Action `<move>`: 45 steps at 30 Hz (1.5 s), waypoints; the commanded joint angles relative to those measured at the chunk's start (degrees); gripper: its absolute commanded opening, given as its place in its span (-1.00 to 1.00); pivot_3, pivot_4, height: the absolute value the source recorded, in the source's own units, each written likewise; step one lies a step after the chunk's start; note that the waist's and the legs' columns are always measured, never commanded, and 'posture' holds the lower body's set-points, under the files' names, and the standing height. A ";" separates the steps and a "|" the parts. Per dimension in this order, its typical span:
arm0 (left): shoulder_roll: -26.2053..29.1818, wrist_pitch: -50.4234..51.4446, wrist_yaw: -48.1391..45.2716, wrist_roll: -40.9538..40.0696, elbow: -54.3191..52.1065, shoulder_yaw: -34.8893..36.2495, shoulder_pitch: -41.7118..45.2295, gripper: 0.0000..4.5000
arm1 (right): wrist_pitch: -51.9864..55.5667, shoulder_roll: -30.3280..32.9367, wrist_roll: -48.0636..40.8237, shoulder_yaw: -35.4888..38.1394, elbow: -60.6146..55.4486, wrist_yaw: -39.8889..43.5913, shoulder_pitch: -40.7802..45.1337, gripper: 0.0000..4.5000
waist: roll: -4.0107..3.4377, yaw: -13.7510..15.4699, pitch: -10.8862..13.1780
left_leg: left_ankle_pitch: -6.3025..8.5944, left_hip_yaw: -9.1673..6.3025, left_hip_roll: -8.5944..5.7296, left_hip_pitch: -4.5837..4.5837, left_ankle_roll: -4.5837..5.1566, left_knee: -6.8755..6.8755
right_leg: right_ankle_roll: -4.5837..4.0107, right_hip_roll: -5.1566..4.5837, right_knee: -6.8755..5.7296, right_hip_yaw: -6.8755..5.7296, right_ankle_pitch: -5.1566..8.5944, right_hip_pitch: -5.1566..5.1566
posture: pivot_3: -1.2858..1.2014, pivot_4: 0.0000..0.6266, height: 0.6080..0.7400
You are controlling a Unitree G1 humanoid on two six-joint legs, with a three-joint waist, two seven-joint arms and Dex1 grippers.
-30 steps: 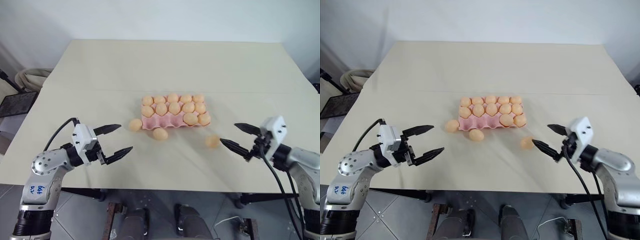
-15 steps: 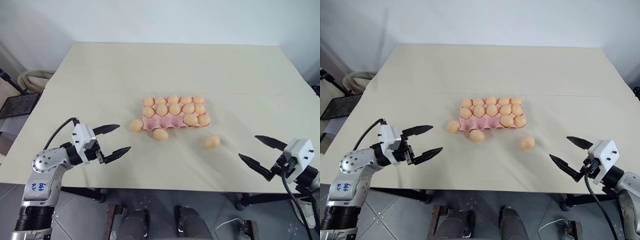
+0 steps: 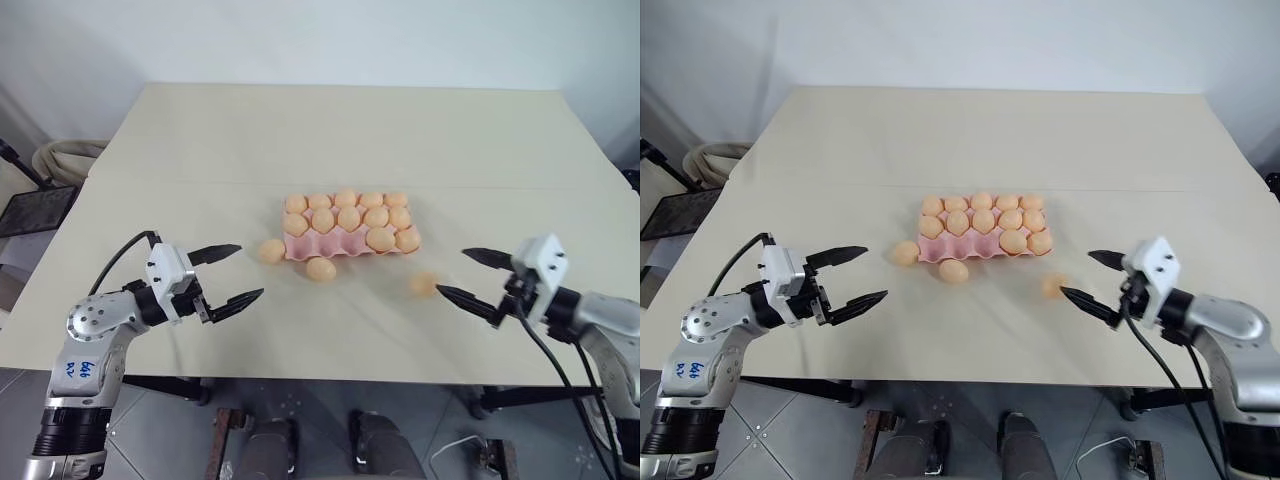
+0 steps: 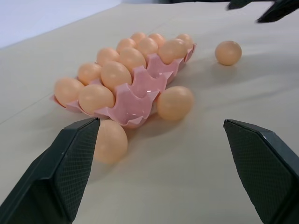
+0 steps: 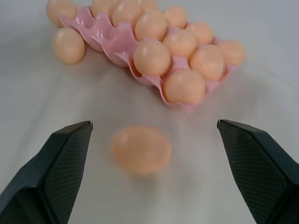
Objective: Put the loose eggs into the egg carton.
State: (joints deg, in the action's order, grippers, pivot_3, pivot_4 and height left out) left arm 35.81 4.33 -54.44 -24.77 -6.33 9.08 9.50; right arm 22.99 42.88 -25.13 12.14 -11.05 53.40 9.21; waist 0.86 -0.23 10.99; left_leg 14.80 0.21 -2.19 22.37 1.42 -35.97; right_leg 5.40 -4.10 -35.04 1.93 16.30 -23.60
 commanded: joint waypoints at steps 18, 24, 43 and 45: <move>-0.61 1.34 1.74 -0.88 -5.63 0.25 -1.30 1.00 | -3.13 -1.40 2.92 -8.42 6.01 3.75 6.64 -0.15 | 0.00 0.00 0.00 | 0.24 0.08 0.02 0.16 0.19 -0.06 | 0.07 -0.01 0.22 -0.16 -0.03 -0.06 | 0.03 -0.52 1.00; -0.60 1.31 3.19 -0.54 -4.87 1.33 -1.59 1.00 | 3.41 -7.33 3.53 -13.23 1.51 -1.79 14.58 -0.15 | 0.00 -0.70 0.00 | 0.24 0.11 0.02 0.10 0.18 -0.09 | 0.08 -0.01 0.09 -0.12 -0.04 -0.07 | 0.03 -0.52 1.00; -1.01 3.55 5.86 -1.30 -8.48 1.88 -4.56 1.00 | 5.04 -16.93 11.97 -20.53 10.67 -8.95 26.33 0.99 | 0.00 -1.34 0.00 | 0.25 0.13 0.02 0.17 0.19 -0.03 | 0.08 -0.09 0.12 -0.39 -0.04 -0.16 | 0.03 -0.52 1.00; -1.07 3.73 6.04 -1.44 -8.56 2.06 -4.88 1.00 | 3.95 -15.65 11.14 -19.06 8.39 -8.14 24.49 0.99 | 0.00 -1.30 0.00 | 0.25 0.13 0.02 0.16 0.19 -0.03 | 0.08 -0.10 0.12 -0.40 -0.04 -0.16 | 0.03 -0.52 1.00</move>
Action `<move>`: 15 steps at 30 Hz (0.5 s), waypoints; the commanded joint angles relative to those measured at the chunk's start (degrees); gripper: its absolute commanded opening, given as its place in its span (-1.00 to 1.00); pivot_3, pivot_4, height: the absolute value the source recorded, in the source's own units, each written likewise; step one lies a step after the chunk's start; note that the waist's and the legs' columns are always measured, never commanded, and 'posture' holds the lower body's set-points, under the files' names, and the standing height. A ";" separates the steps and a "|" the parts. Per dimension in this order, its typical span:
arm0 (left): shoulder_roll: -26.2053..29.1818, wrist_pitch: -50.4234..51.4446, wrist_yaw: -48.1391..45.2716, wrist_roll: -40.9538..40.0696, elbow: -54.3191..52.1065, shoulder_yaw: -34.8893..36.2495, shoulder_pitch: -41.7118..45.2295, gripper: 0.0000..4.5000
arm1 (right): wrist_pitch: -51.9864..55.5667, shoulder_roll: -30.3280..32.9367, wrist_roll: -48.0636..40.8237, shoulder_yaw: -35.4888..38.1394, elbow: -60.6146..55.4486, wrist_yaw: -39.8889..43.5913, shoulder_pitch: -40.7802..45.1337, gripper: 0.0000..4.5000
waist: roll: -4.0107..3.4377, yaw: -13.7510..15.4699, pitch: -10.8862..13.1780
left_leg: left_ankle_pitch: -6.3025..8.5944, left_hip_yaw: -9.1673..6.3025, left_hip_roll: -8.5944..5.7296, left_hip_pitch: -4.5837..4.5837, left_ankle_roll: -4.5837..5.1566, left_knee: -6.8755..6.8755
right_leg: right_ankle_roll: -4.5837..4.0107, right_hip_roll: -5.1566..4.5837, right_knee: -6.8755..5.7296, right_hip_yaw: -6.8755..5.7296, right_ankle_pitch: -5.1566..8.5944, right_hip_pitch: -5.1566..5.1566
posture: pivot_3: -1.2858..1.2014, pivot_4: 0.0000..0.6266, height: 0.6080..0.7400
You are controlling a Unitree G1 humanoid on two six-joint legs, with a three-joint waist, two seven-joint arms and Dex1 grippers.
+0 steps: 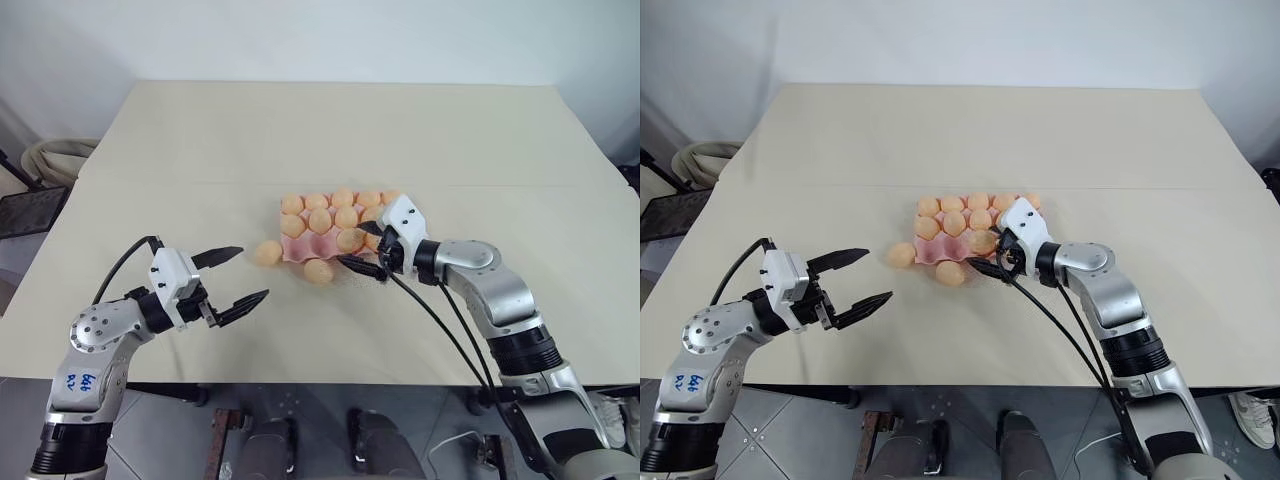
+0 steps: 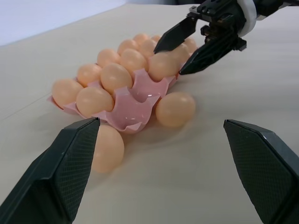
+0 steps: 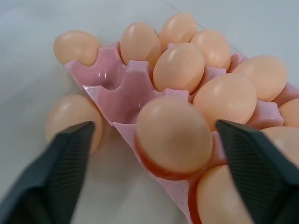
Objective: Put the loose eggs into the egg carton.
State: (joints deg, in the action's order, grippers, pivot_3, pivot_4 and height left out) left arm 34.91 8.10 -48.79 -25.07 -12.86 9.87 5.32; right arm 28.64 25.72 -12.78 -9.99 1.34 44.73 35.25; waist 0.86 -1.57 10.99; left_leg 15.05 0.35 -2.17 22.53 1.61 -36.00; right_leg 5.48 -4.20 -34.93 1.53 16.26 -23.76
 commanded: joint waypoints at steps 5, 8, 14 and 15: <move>0.36 -0.21 0.52 -1.62 -1.71 2.91 -1.80 1.00 | -10.05 5.50 -8.21 12.02 -11.80 7.58 -12.23 0.99 | 0.00 0.32 0.00 | 0.02 -0.04 0.01 0.02 0.08 0.07 | 0.00 -0.01 0.10 -0.11 0.00 0.01 | 0.03 -0.52 1.00; 1.18 -0.08 0.00 -2.01 -1.44 4.57 -2.94 1.00 | -14.07 7.96 -13.24 17.32 -14.55 13.23 -18.82 0.99 | 0.00 0.09 0.00 | 0.06 -0.04 0.01 0.05 0.13 0.07 | 0.01 -0.01 0.19 -0.17 0.00 0.03 | 0.03 -0.52 1.00; 3.80 0.19 -2.31 -2.59 0.02 7.44 -5.54 1.00 | -19.23 13.38 -17.18 26.04 -16.85 20.18 -32.61 0.99 | 0.00 -0.01 0.00 | 0.18 0.03 0.10 -0.08 -0.08 0.08 | -0.03 -0.01 0.25 -0.20 0.02 0.14 | 0.03 -0.52 1.00; 4.03 -0.04 -2.69 -2.48 0.38 7.57 -5.64 1.00 | -19.85 13.36 -17.85 27.00 -16.82 20.35 -33.58 0.99 | 0.00 -0.04 0.00 | 0.18 0.07 0.11 -0.12 -0.09 0.06 | -0.05 -0.01 0.24 -0.19 0.03 0.19 | 0.03 -0.52 1.00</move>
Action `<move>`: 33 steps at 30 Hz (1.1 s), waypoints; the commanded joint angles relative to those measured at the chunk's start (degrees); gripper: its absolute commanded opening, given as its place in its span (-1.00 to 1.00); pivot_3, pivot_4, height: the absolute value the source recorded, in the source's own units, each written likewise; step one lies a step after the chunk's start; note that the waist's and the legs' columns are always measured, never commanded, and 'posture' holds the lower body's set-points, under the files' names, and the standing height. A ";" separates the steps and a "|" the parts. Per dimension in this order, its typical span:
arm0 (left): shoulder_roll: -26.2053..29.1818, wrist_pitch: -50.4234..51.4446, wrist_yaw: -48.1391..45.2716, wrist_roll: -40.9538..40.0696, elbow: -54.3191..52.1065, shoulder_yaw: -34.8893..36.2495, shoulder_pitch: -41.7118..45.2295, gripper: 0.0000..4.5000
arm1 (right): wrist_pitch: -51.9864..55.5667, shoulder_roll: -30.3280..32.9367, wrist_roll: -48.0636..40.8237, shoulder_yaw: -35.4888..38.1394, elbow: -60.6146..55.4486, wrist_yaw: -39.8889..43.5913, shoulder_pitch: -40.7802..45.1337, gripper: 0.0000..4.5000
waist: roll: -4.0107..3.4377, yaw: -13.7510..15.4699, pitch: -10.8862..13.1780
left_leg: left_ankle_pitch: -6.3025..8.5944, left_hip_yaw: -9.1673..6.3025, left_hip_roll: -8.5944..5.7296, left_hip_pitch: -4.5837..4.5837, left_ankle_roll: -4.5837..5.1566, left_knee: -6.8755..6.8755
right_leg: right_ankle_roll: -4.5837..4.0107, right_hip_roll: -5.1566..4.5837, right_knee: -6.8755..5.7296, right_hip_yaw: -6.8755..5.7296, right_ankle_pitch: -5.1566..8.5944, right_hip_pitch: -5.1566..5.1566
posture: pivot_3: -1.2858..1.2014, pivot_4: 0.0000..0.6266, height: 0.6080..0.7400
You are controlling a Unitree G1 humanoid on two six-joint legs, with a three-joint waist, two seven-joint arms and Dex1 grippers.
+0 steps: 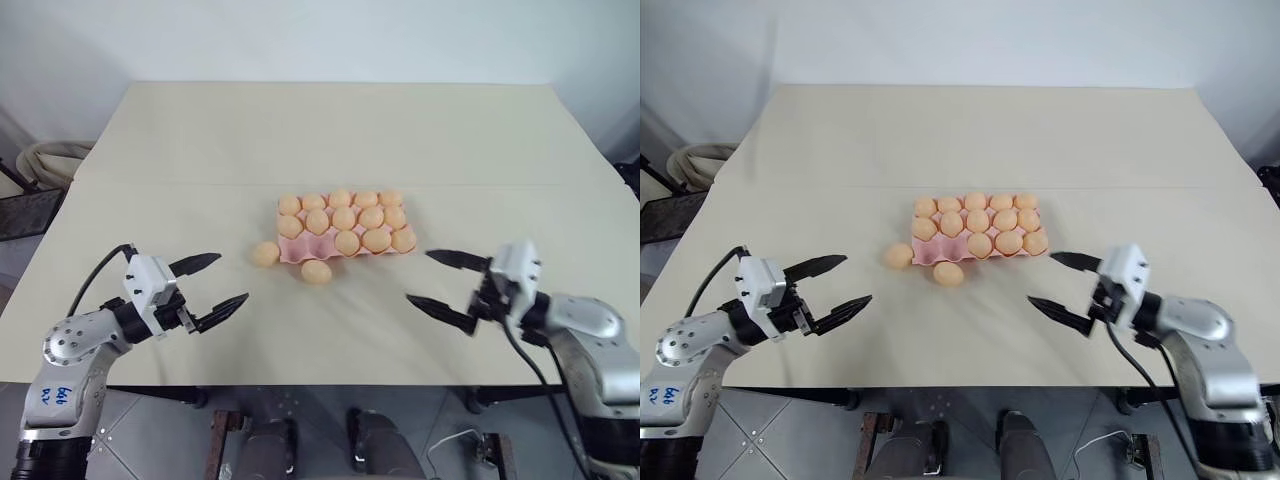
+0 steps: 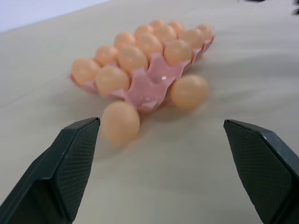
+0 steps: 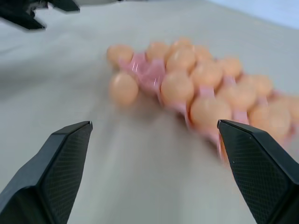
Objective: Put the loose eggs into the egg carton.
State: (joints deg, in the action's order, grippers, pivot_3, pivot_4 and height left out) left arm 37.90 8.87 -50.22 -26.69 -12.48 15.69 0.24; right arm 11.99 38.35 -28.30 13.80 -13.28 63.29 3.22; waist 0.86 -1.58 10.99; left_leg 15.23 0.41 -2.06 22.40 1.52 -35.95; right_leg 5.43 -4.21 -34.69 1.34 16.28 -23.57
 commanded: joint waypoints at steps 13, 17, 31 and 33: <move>-1.22 -1.22 -2.05 2.12 0.04 -6.60 3.50 1.00 | -7.90 0.71 -0.54 3.20 0.34 0.35 -3.40 0.99 | 0.00 0.36 0.00 | -0.02 0.14 0.10 -0.04 0.00 -0.01 | -0.11 -0.05 0.08 -0.02 -0.02 0.09 | 0.03 -0.52 1.00; -5.10 -0.25 -1.05 4.34 0.93 -13.48 7.75 1.00 | -7.09 0.90 -0.36 2.34 -0.19 -0.62 -2.36 0.99 | 0.00 0.49 0.00 | -0.02 0.14 0.10 -0.03 0.00 -0.01 | -0.08 -0.05 0.09 -0.04 -0.04 0.08 | 0.03 -0.52 1.00; -18.08 3.80 11.89 17.98 14.07 -25.57 19.24 1.00 | -3.60 0.31 -2.22 1.23 -7.61 -5.53 -2.96 0.99 | 0.00 1.73 -0.01 | -0.16 0.14 0.10 -0.03 0.19 -0.20 | -0.01 -0.01 -0.14 -0.09 -0.07 0.07 | 0.03 -0.52 1.00; -19.75 4.26 13.06 18.31 14.90 -26.00 20.11 1.00 | -3.49 0.26 -2.38 1.18 -8.07 -5.98 -3.24 0.99 | 0.01 1.77 -0.01 | -0.15 0.15 0.09 -0.03 0.18 -0.23 | 0.02 -0.01 -0.14 -0.09 -0.08 0.09 | 0.03 -0.52 1.00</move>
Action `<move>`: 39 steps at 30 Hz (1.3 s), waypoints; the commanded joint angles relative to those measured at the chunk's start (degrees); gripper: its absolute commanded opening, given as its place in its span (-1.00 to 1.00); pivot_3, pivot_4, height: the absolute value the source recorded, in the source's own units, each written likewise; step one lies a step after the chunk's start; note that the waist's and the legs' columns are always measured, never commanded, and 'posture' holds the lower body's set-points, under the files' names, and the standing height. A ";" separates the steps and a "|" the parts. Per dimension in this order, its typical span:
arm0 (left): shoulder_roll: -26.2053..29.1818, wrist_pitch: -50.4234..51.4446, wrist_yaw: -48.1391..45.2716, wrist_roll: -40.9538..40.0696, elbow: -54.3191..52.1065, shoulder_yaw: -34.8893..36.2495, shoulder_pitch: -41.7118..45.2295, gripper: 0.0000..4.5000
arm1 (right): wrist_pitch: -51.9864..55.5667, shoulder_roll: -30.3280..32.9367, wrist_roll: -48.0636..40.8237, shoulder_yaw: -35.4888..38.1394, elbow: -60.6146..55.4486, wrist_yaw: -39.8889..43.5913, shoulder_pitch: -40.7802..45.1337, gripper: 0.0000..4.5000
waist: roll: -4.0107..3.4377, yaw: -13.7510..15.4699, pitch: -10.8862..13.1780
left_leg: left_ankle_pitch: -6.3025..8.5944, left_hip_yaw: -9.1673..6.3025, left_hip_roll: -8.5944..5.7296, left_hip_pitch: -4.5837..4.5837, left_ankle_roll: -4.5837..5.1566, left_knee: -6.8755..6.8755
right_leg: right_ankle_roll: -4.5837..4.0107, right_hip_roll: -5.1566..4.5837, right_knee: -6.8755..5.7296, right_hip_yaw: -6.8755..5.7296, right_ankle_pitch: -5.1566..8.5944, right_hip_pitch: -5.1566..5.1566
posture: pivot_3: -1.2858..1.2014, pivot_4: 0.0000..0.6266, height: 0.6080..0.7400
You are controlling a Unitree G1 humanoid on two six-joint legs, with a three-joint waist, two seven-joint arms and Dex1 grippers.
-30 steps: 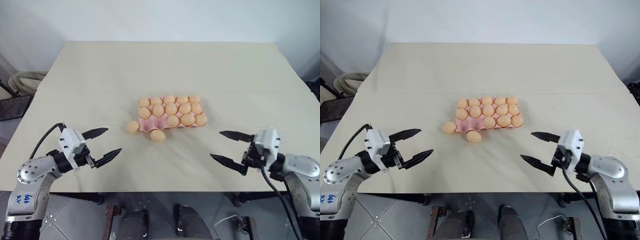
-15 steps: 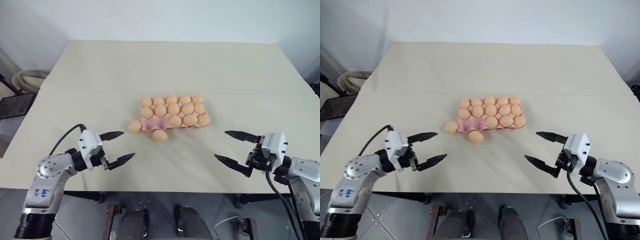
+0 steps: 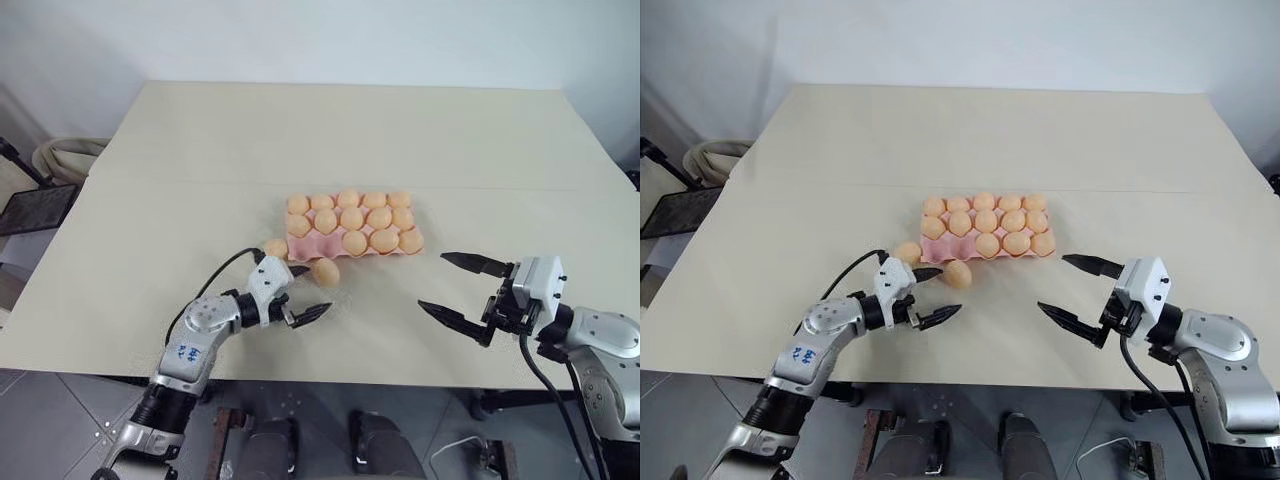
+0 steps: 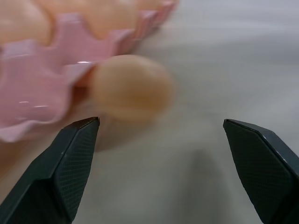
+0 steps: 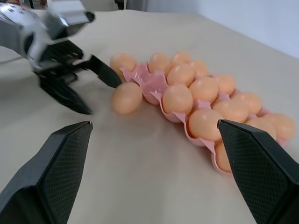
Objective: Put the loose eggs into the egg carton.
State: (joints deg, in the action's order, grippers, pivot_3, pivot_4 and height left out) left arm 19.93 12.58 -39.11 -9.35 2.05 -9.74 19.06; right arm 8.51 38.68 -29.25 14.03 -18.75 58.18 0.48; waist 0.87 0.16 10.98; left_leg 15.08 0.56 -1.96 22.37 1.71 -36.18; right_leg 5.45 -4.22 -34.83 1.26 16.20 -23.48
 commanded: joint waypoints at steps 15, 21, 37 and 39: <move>-8.07 4.11 7.47 2.92 -0.22 -1.92 1.21 0.46 | -0.31 -0.49 -1.73 0.38 -3.18 -1.92 -1.11 1.00 | 0.01 0.00 0.00 | -0.04 0.00 -0.01 -0.01 0.03 -0.09 | 0.03 0.04 -0.11 0.00 -0.02 0.01 | 0.03 -0.52 1.00; -7.83 3.87 7.88 2.63 -0.89 -1.07 0.12 -0.12 | -0.60 -0.90 -1.56 0.21 -2.61 -1.69 -1.26 1.00 | 0.01 -0.03 0.00 | -0.03 0.00 0.00 -0.02 0.02 -0.08 | 0.03 0.04 -0.12 0.01 -0.02 0.01 | 0.03 -0.52 1.00; -5.64 -4.57 0.97 -2.27 6.62 4.58 12.10 -0.13 | -1.31 -1.99 -0.79 -0.82 -2.31 -2.09 -1.87 1.00 | 0.02 1.01 -0.01 | -0.01 0.00 -0.07 0.00 -0.06 -0.16 | 0.08 -0.02 -0.06 -0.01 -0.04 0.06 | 0.03 -0.52 1.00; -6.58 -7.05 1.54 0.03 12.91 3.39 15.69 -0.13 | -1.40 -2.27 -0.80 -0.92 -2.41 -2.47 -1.91 1.00 | 0.02 1.22 -0.01 | -0.06 -0.01 -0.09 0.01 0.03 -0.15 | 0.09 -0.01 -0.07 -0.03 -0.05 0.04 | 0.03 -0.52 1.00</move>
State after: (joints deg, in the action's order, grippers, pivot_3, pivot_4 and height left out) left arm 14.00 8.23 -38.25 -11.30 11.58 -5.48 32.74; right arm 8.36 36.84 -29.63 12.58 -19.99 56.40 -1.41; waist 0.89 1.38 10.98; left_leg 14.99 0.55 -2.05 22.40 1.79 -36.33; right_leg 5.54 -4.23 -34.90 1.20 16.15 -23.44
